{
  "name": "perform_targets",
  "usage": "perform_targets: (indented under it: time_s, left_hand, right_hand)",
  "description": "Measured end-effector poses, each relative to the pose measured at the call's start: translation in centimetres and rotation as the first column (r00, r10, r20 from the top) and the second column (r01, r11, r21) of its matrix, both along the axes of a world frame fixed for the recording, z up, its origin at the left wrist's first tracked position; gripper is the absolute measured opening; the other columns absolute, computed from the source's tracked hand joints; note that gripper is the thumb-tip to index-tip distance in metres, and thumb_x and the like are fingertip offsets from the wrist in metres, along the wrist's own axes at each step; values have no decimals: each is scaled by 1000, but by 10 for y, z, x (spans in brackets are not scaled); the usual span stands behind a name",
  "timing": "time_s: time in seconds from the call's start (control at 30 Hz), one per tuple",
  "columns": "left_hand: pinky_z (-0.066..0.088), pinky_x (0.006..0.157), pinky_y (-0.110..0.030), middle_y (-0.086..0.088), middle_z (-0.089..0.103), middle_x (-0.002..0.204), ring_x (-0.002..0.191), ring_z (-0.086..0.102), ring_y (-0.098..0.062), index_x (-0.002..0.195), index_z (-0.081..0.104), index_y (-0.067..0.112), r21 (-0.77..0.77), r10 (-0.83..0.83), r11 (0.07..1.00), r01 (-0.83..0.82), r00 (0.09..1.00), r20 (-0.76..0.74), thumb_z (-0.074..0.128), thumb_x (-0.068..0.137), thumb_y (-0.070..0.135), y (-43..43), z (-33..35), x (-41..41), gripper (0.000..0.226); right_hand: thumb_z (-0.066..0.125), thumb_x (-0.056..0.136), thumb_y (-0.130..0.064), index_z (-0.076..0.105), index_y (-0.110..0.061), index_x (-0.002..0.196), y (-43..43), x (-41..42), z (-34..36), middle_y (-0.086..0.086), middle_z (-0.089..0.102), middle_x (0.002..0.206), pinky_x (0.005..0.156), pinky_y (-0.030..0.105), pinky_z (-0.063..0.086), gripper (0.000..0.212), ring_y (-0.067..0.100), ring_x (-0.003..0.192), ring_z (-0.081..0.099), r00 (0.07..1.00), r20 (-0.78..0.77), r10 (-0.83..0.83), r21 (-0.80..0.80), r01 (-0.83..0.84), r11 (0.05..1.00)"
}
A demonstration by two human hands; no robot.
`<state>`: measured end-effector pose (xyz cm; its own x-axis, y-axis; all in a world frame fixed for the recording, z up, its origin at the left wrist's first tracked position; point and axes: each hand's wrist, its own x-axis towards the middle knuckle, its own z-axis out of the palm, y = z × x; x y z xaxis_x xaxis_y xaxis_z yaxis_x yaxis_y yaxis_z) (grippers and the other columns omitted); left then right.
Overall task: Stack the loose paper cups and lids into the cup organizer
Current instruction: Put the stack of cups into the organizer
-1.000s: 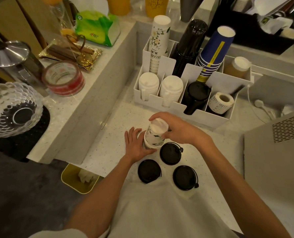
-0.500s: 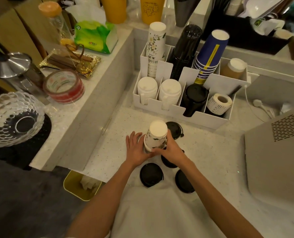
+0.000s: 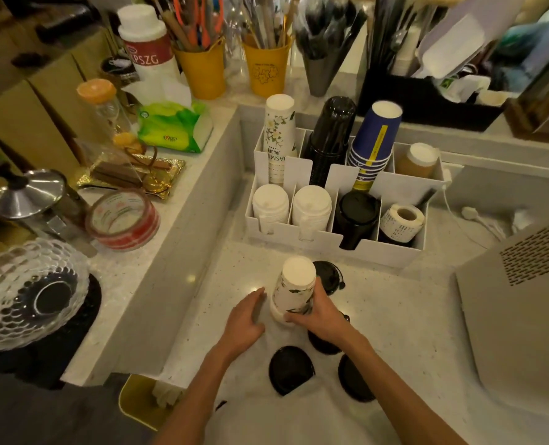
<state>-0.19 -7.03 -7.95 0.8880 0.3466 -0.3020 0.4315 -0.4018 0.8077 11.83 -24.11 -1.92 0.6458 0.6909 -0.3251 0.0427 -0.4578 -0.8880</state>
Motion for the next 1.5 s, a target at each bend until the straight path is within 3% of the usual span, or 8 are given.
perform_targets:
  time_s: [0.1,0.2,0.33,0.5,0.6,0.77,1.13,1.5]
  left_hand:
    - [38,100,-27,0,50,136,131,46,-19,139,37,34,-244,189,952,-183,982,2,46,98,10,28,23,21,49]
    - [32,104,-27,-6,44,143,134,40,-17,145,34,17,-256,346,913,-319,936,68,36,103,19,54,58,64,42]
    - [14,121,-33,-5,24,158,147,21,-20,151,22,8,-330,361,895,-299,922,144,27,105,27,78,90,126,50]
    - [38,99,-33,-9,56,125,117,50,-22,117,58,17,-542,516,753,-372,846,136,32,104,25,87,84,170,30]
    - [33,101,-30,-10,53,136,122,47,-18,136,49,9,-565,589,707,-425,796,139,35,104,23,87,68,174,38]
    - [36,100,-29,-11,57,133,118,50,-18,134,54,9,-521,593,729,-443,790,158,39,102,18,89,62,176,36]
    - [42,99,-32,-11,63,125,113,56,-24,127,60,7,-443,594,755,-483,790,152,44,99,11,96,61,179,32]
    - [43,100,-40,-8,62,128,118,54,-29,131,55,18,-259,552,820,-511,826,117,36,101,18,92,64,178,36]
  right_hand:
    - [85,67,-38,18,-68,126,1,20,29,-34,38,135,107,17,37,94,0,131,40,1000,-18,-15,21,15,1000]
    - [86,64,-44,17,-47,140,17,53,77,-19,42,143,114,38,37,103,8,135,42,999,30,-40,69,38,997]
    - [87,65,-41,20,-43,140,54,106,168,-27,44,133,112,32,37,101,4,129,45,992,111,-56,155,39,987]
    - [86,69,-35,20,-41,134,113,164,264,-22,46,130,93,13,41,93,-8,113,49,954,260,-148,278,73,958]
    - [86,72,-23,20,-24,141,149,194,288,-3,43,141,108,35,42,95,14,128,46,922,308,-233,307,135,942]
    - [86,72,-26,22,-12,140,199,225,282,4,43,139,95,27,36,95,16,123,43,888,375,-265,162,219,962]
    - [86,69,-13,24,-14,140,222,230,210,10,44,145,104,60,43,94,33,136,41,923,146,-356,52,353,934]
    - [87,68,-12,25,-13,143,210,225,191,9,47,145,107,49,42,97,30,134,45,920,221,-323,70,315,946]
